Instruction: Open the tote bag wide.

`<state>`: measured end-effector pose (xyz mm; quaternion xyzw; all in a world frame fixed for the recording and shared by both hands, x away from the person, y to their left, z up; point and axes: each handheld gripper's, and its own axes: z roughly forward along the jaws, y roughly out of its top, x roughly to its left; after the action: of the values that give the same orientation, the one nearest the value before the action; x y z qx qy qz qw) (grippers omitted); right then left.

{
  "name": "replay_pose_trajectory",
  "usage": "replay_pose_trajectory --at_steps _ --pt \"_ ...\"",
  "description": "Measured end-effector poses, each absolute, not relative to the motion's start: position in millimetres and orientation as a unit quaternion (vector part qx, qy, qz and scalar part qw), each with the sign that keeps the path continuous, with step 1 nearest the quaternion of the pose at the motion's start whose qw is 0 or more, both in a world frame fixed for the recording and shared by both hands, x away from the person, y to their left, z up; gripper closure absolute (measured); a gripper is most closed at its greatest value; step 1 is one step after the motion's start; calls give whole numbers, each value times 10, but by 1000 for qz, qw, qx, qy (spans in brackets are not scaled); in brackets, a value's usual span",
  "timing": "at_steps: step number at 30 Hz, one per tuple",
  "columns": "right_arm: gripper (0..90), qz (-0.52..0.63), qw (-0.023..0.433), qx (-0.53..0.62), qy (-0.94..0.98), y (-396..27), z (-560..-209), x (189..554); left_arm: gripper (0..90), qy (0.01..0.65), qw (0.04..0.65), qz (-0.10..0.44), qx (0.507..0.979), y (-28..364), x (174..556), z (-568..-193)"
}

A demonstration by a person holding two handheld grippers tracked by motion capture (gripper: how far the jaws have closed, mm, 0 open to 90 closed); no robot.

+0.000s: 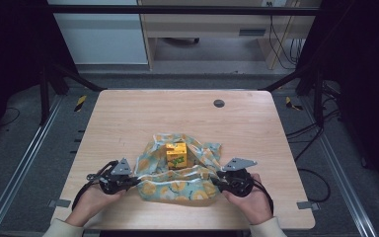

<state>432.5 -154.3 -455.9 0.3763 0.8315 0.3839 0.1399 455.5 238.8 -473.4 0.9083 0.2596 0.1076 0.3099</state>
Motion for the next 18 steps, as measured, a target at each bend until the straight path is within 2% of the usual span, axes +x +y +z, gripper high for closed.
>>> replay_pose_trajectory --at_steps 3,10,14,17,18 --pt "488 398 156 374 823 -1565 -4442 4303 890 261 312 108 907 2399 4556 -4733" --pt "289 417 197 368 807 -1557 -4135 4369 857 267 319 118 902 2403 4537 -4725" --pt "207 412 200 354 815 -1449 -4038 4495 750 268 337 136 892 2401 4509 -4684" --pt "214 409 195 345 822 -1355 -4008 4591 606 272 362 155 878 2394 4475 -4590" --pt "226 404 196 343 825 -1324 -4015 4628 582 269 369 161 875 2389 4458 -4550"
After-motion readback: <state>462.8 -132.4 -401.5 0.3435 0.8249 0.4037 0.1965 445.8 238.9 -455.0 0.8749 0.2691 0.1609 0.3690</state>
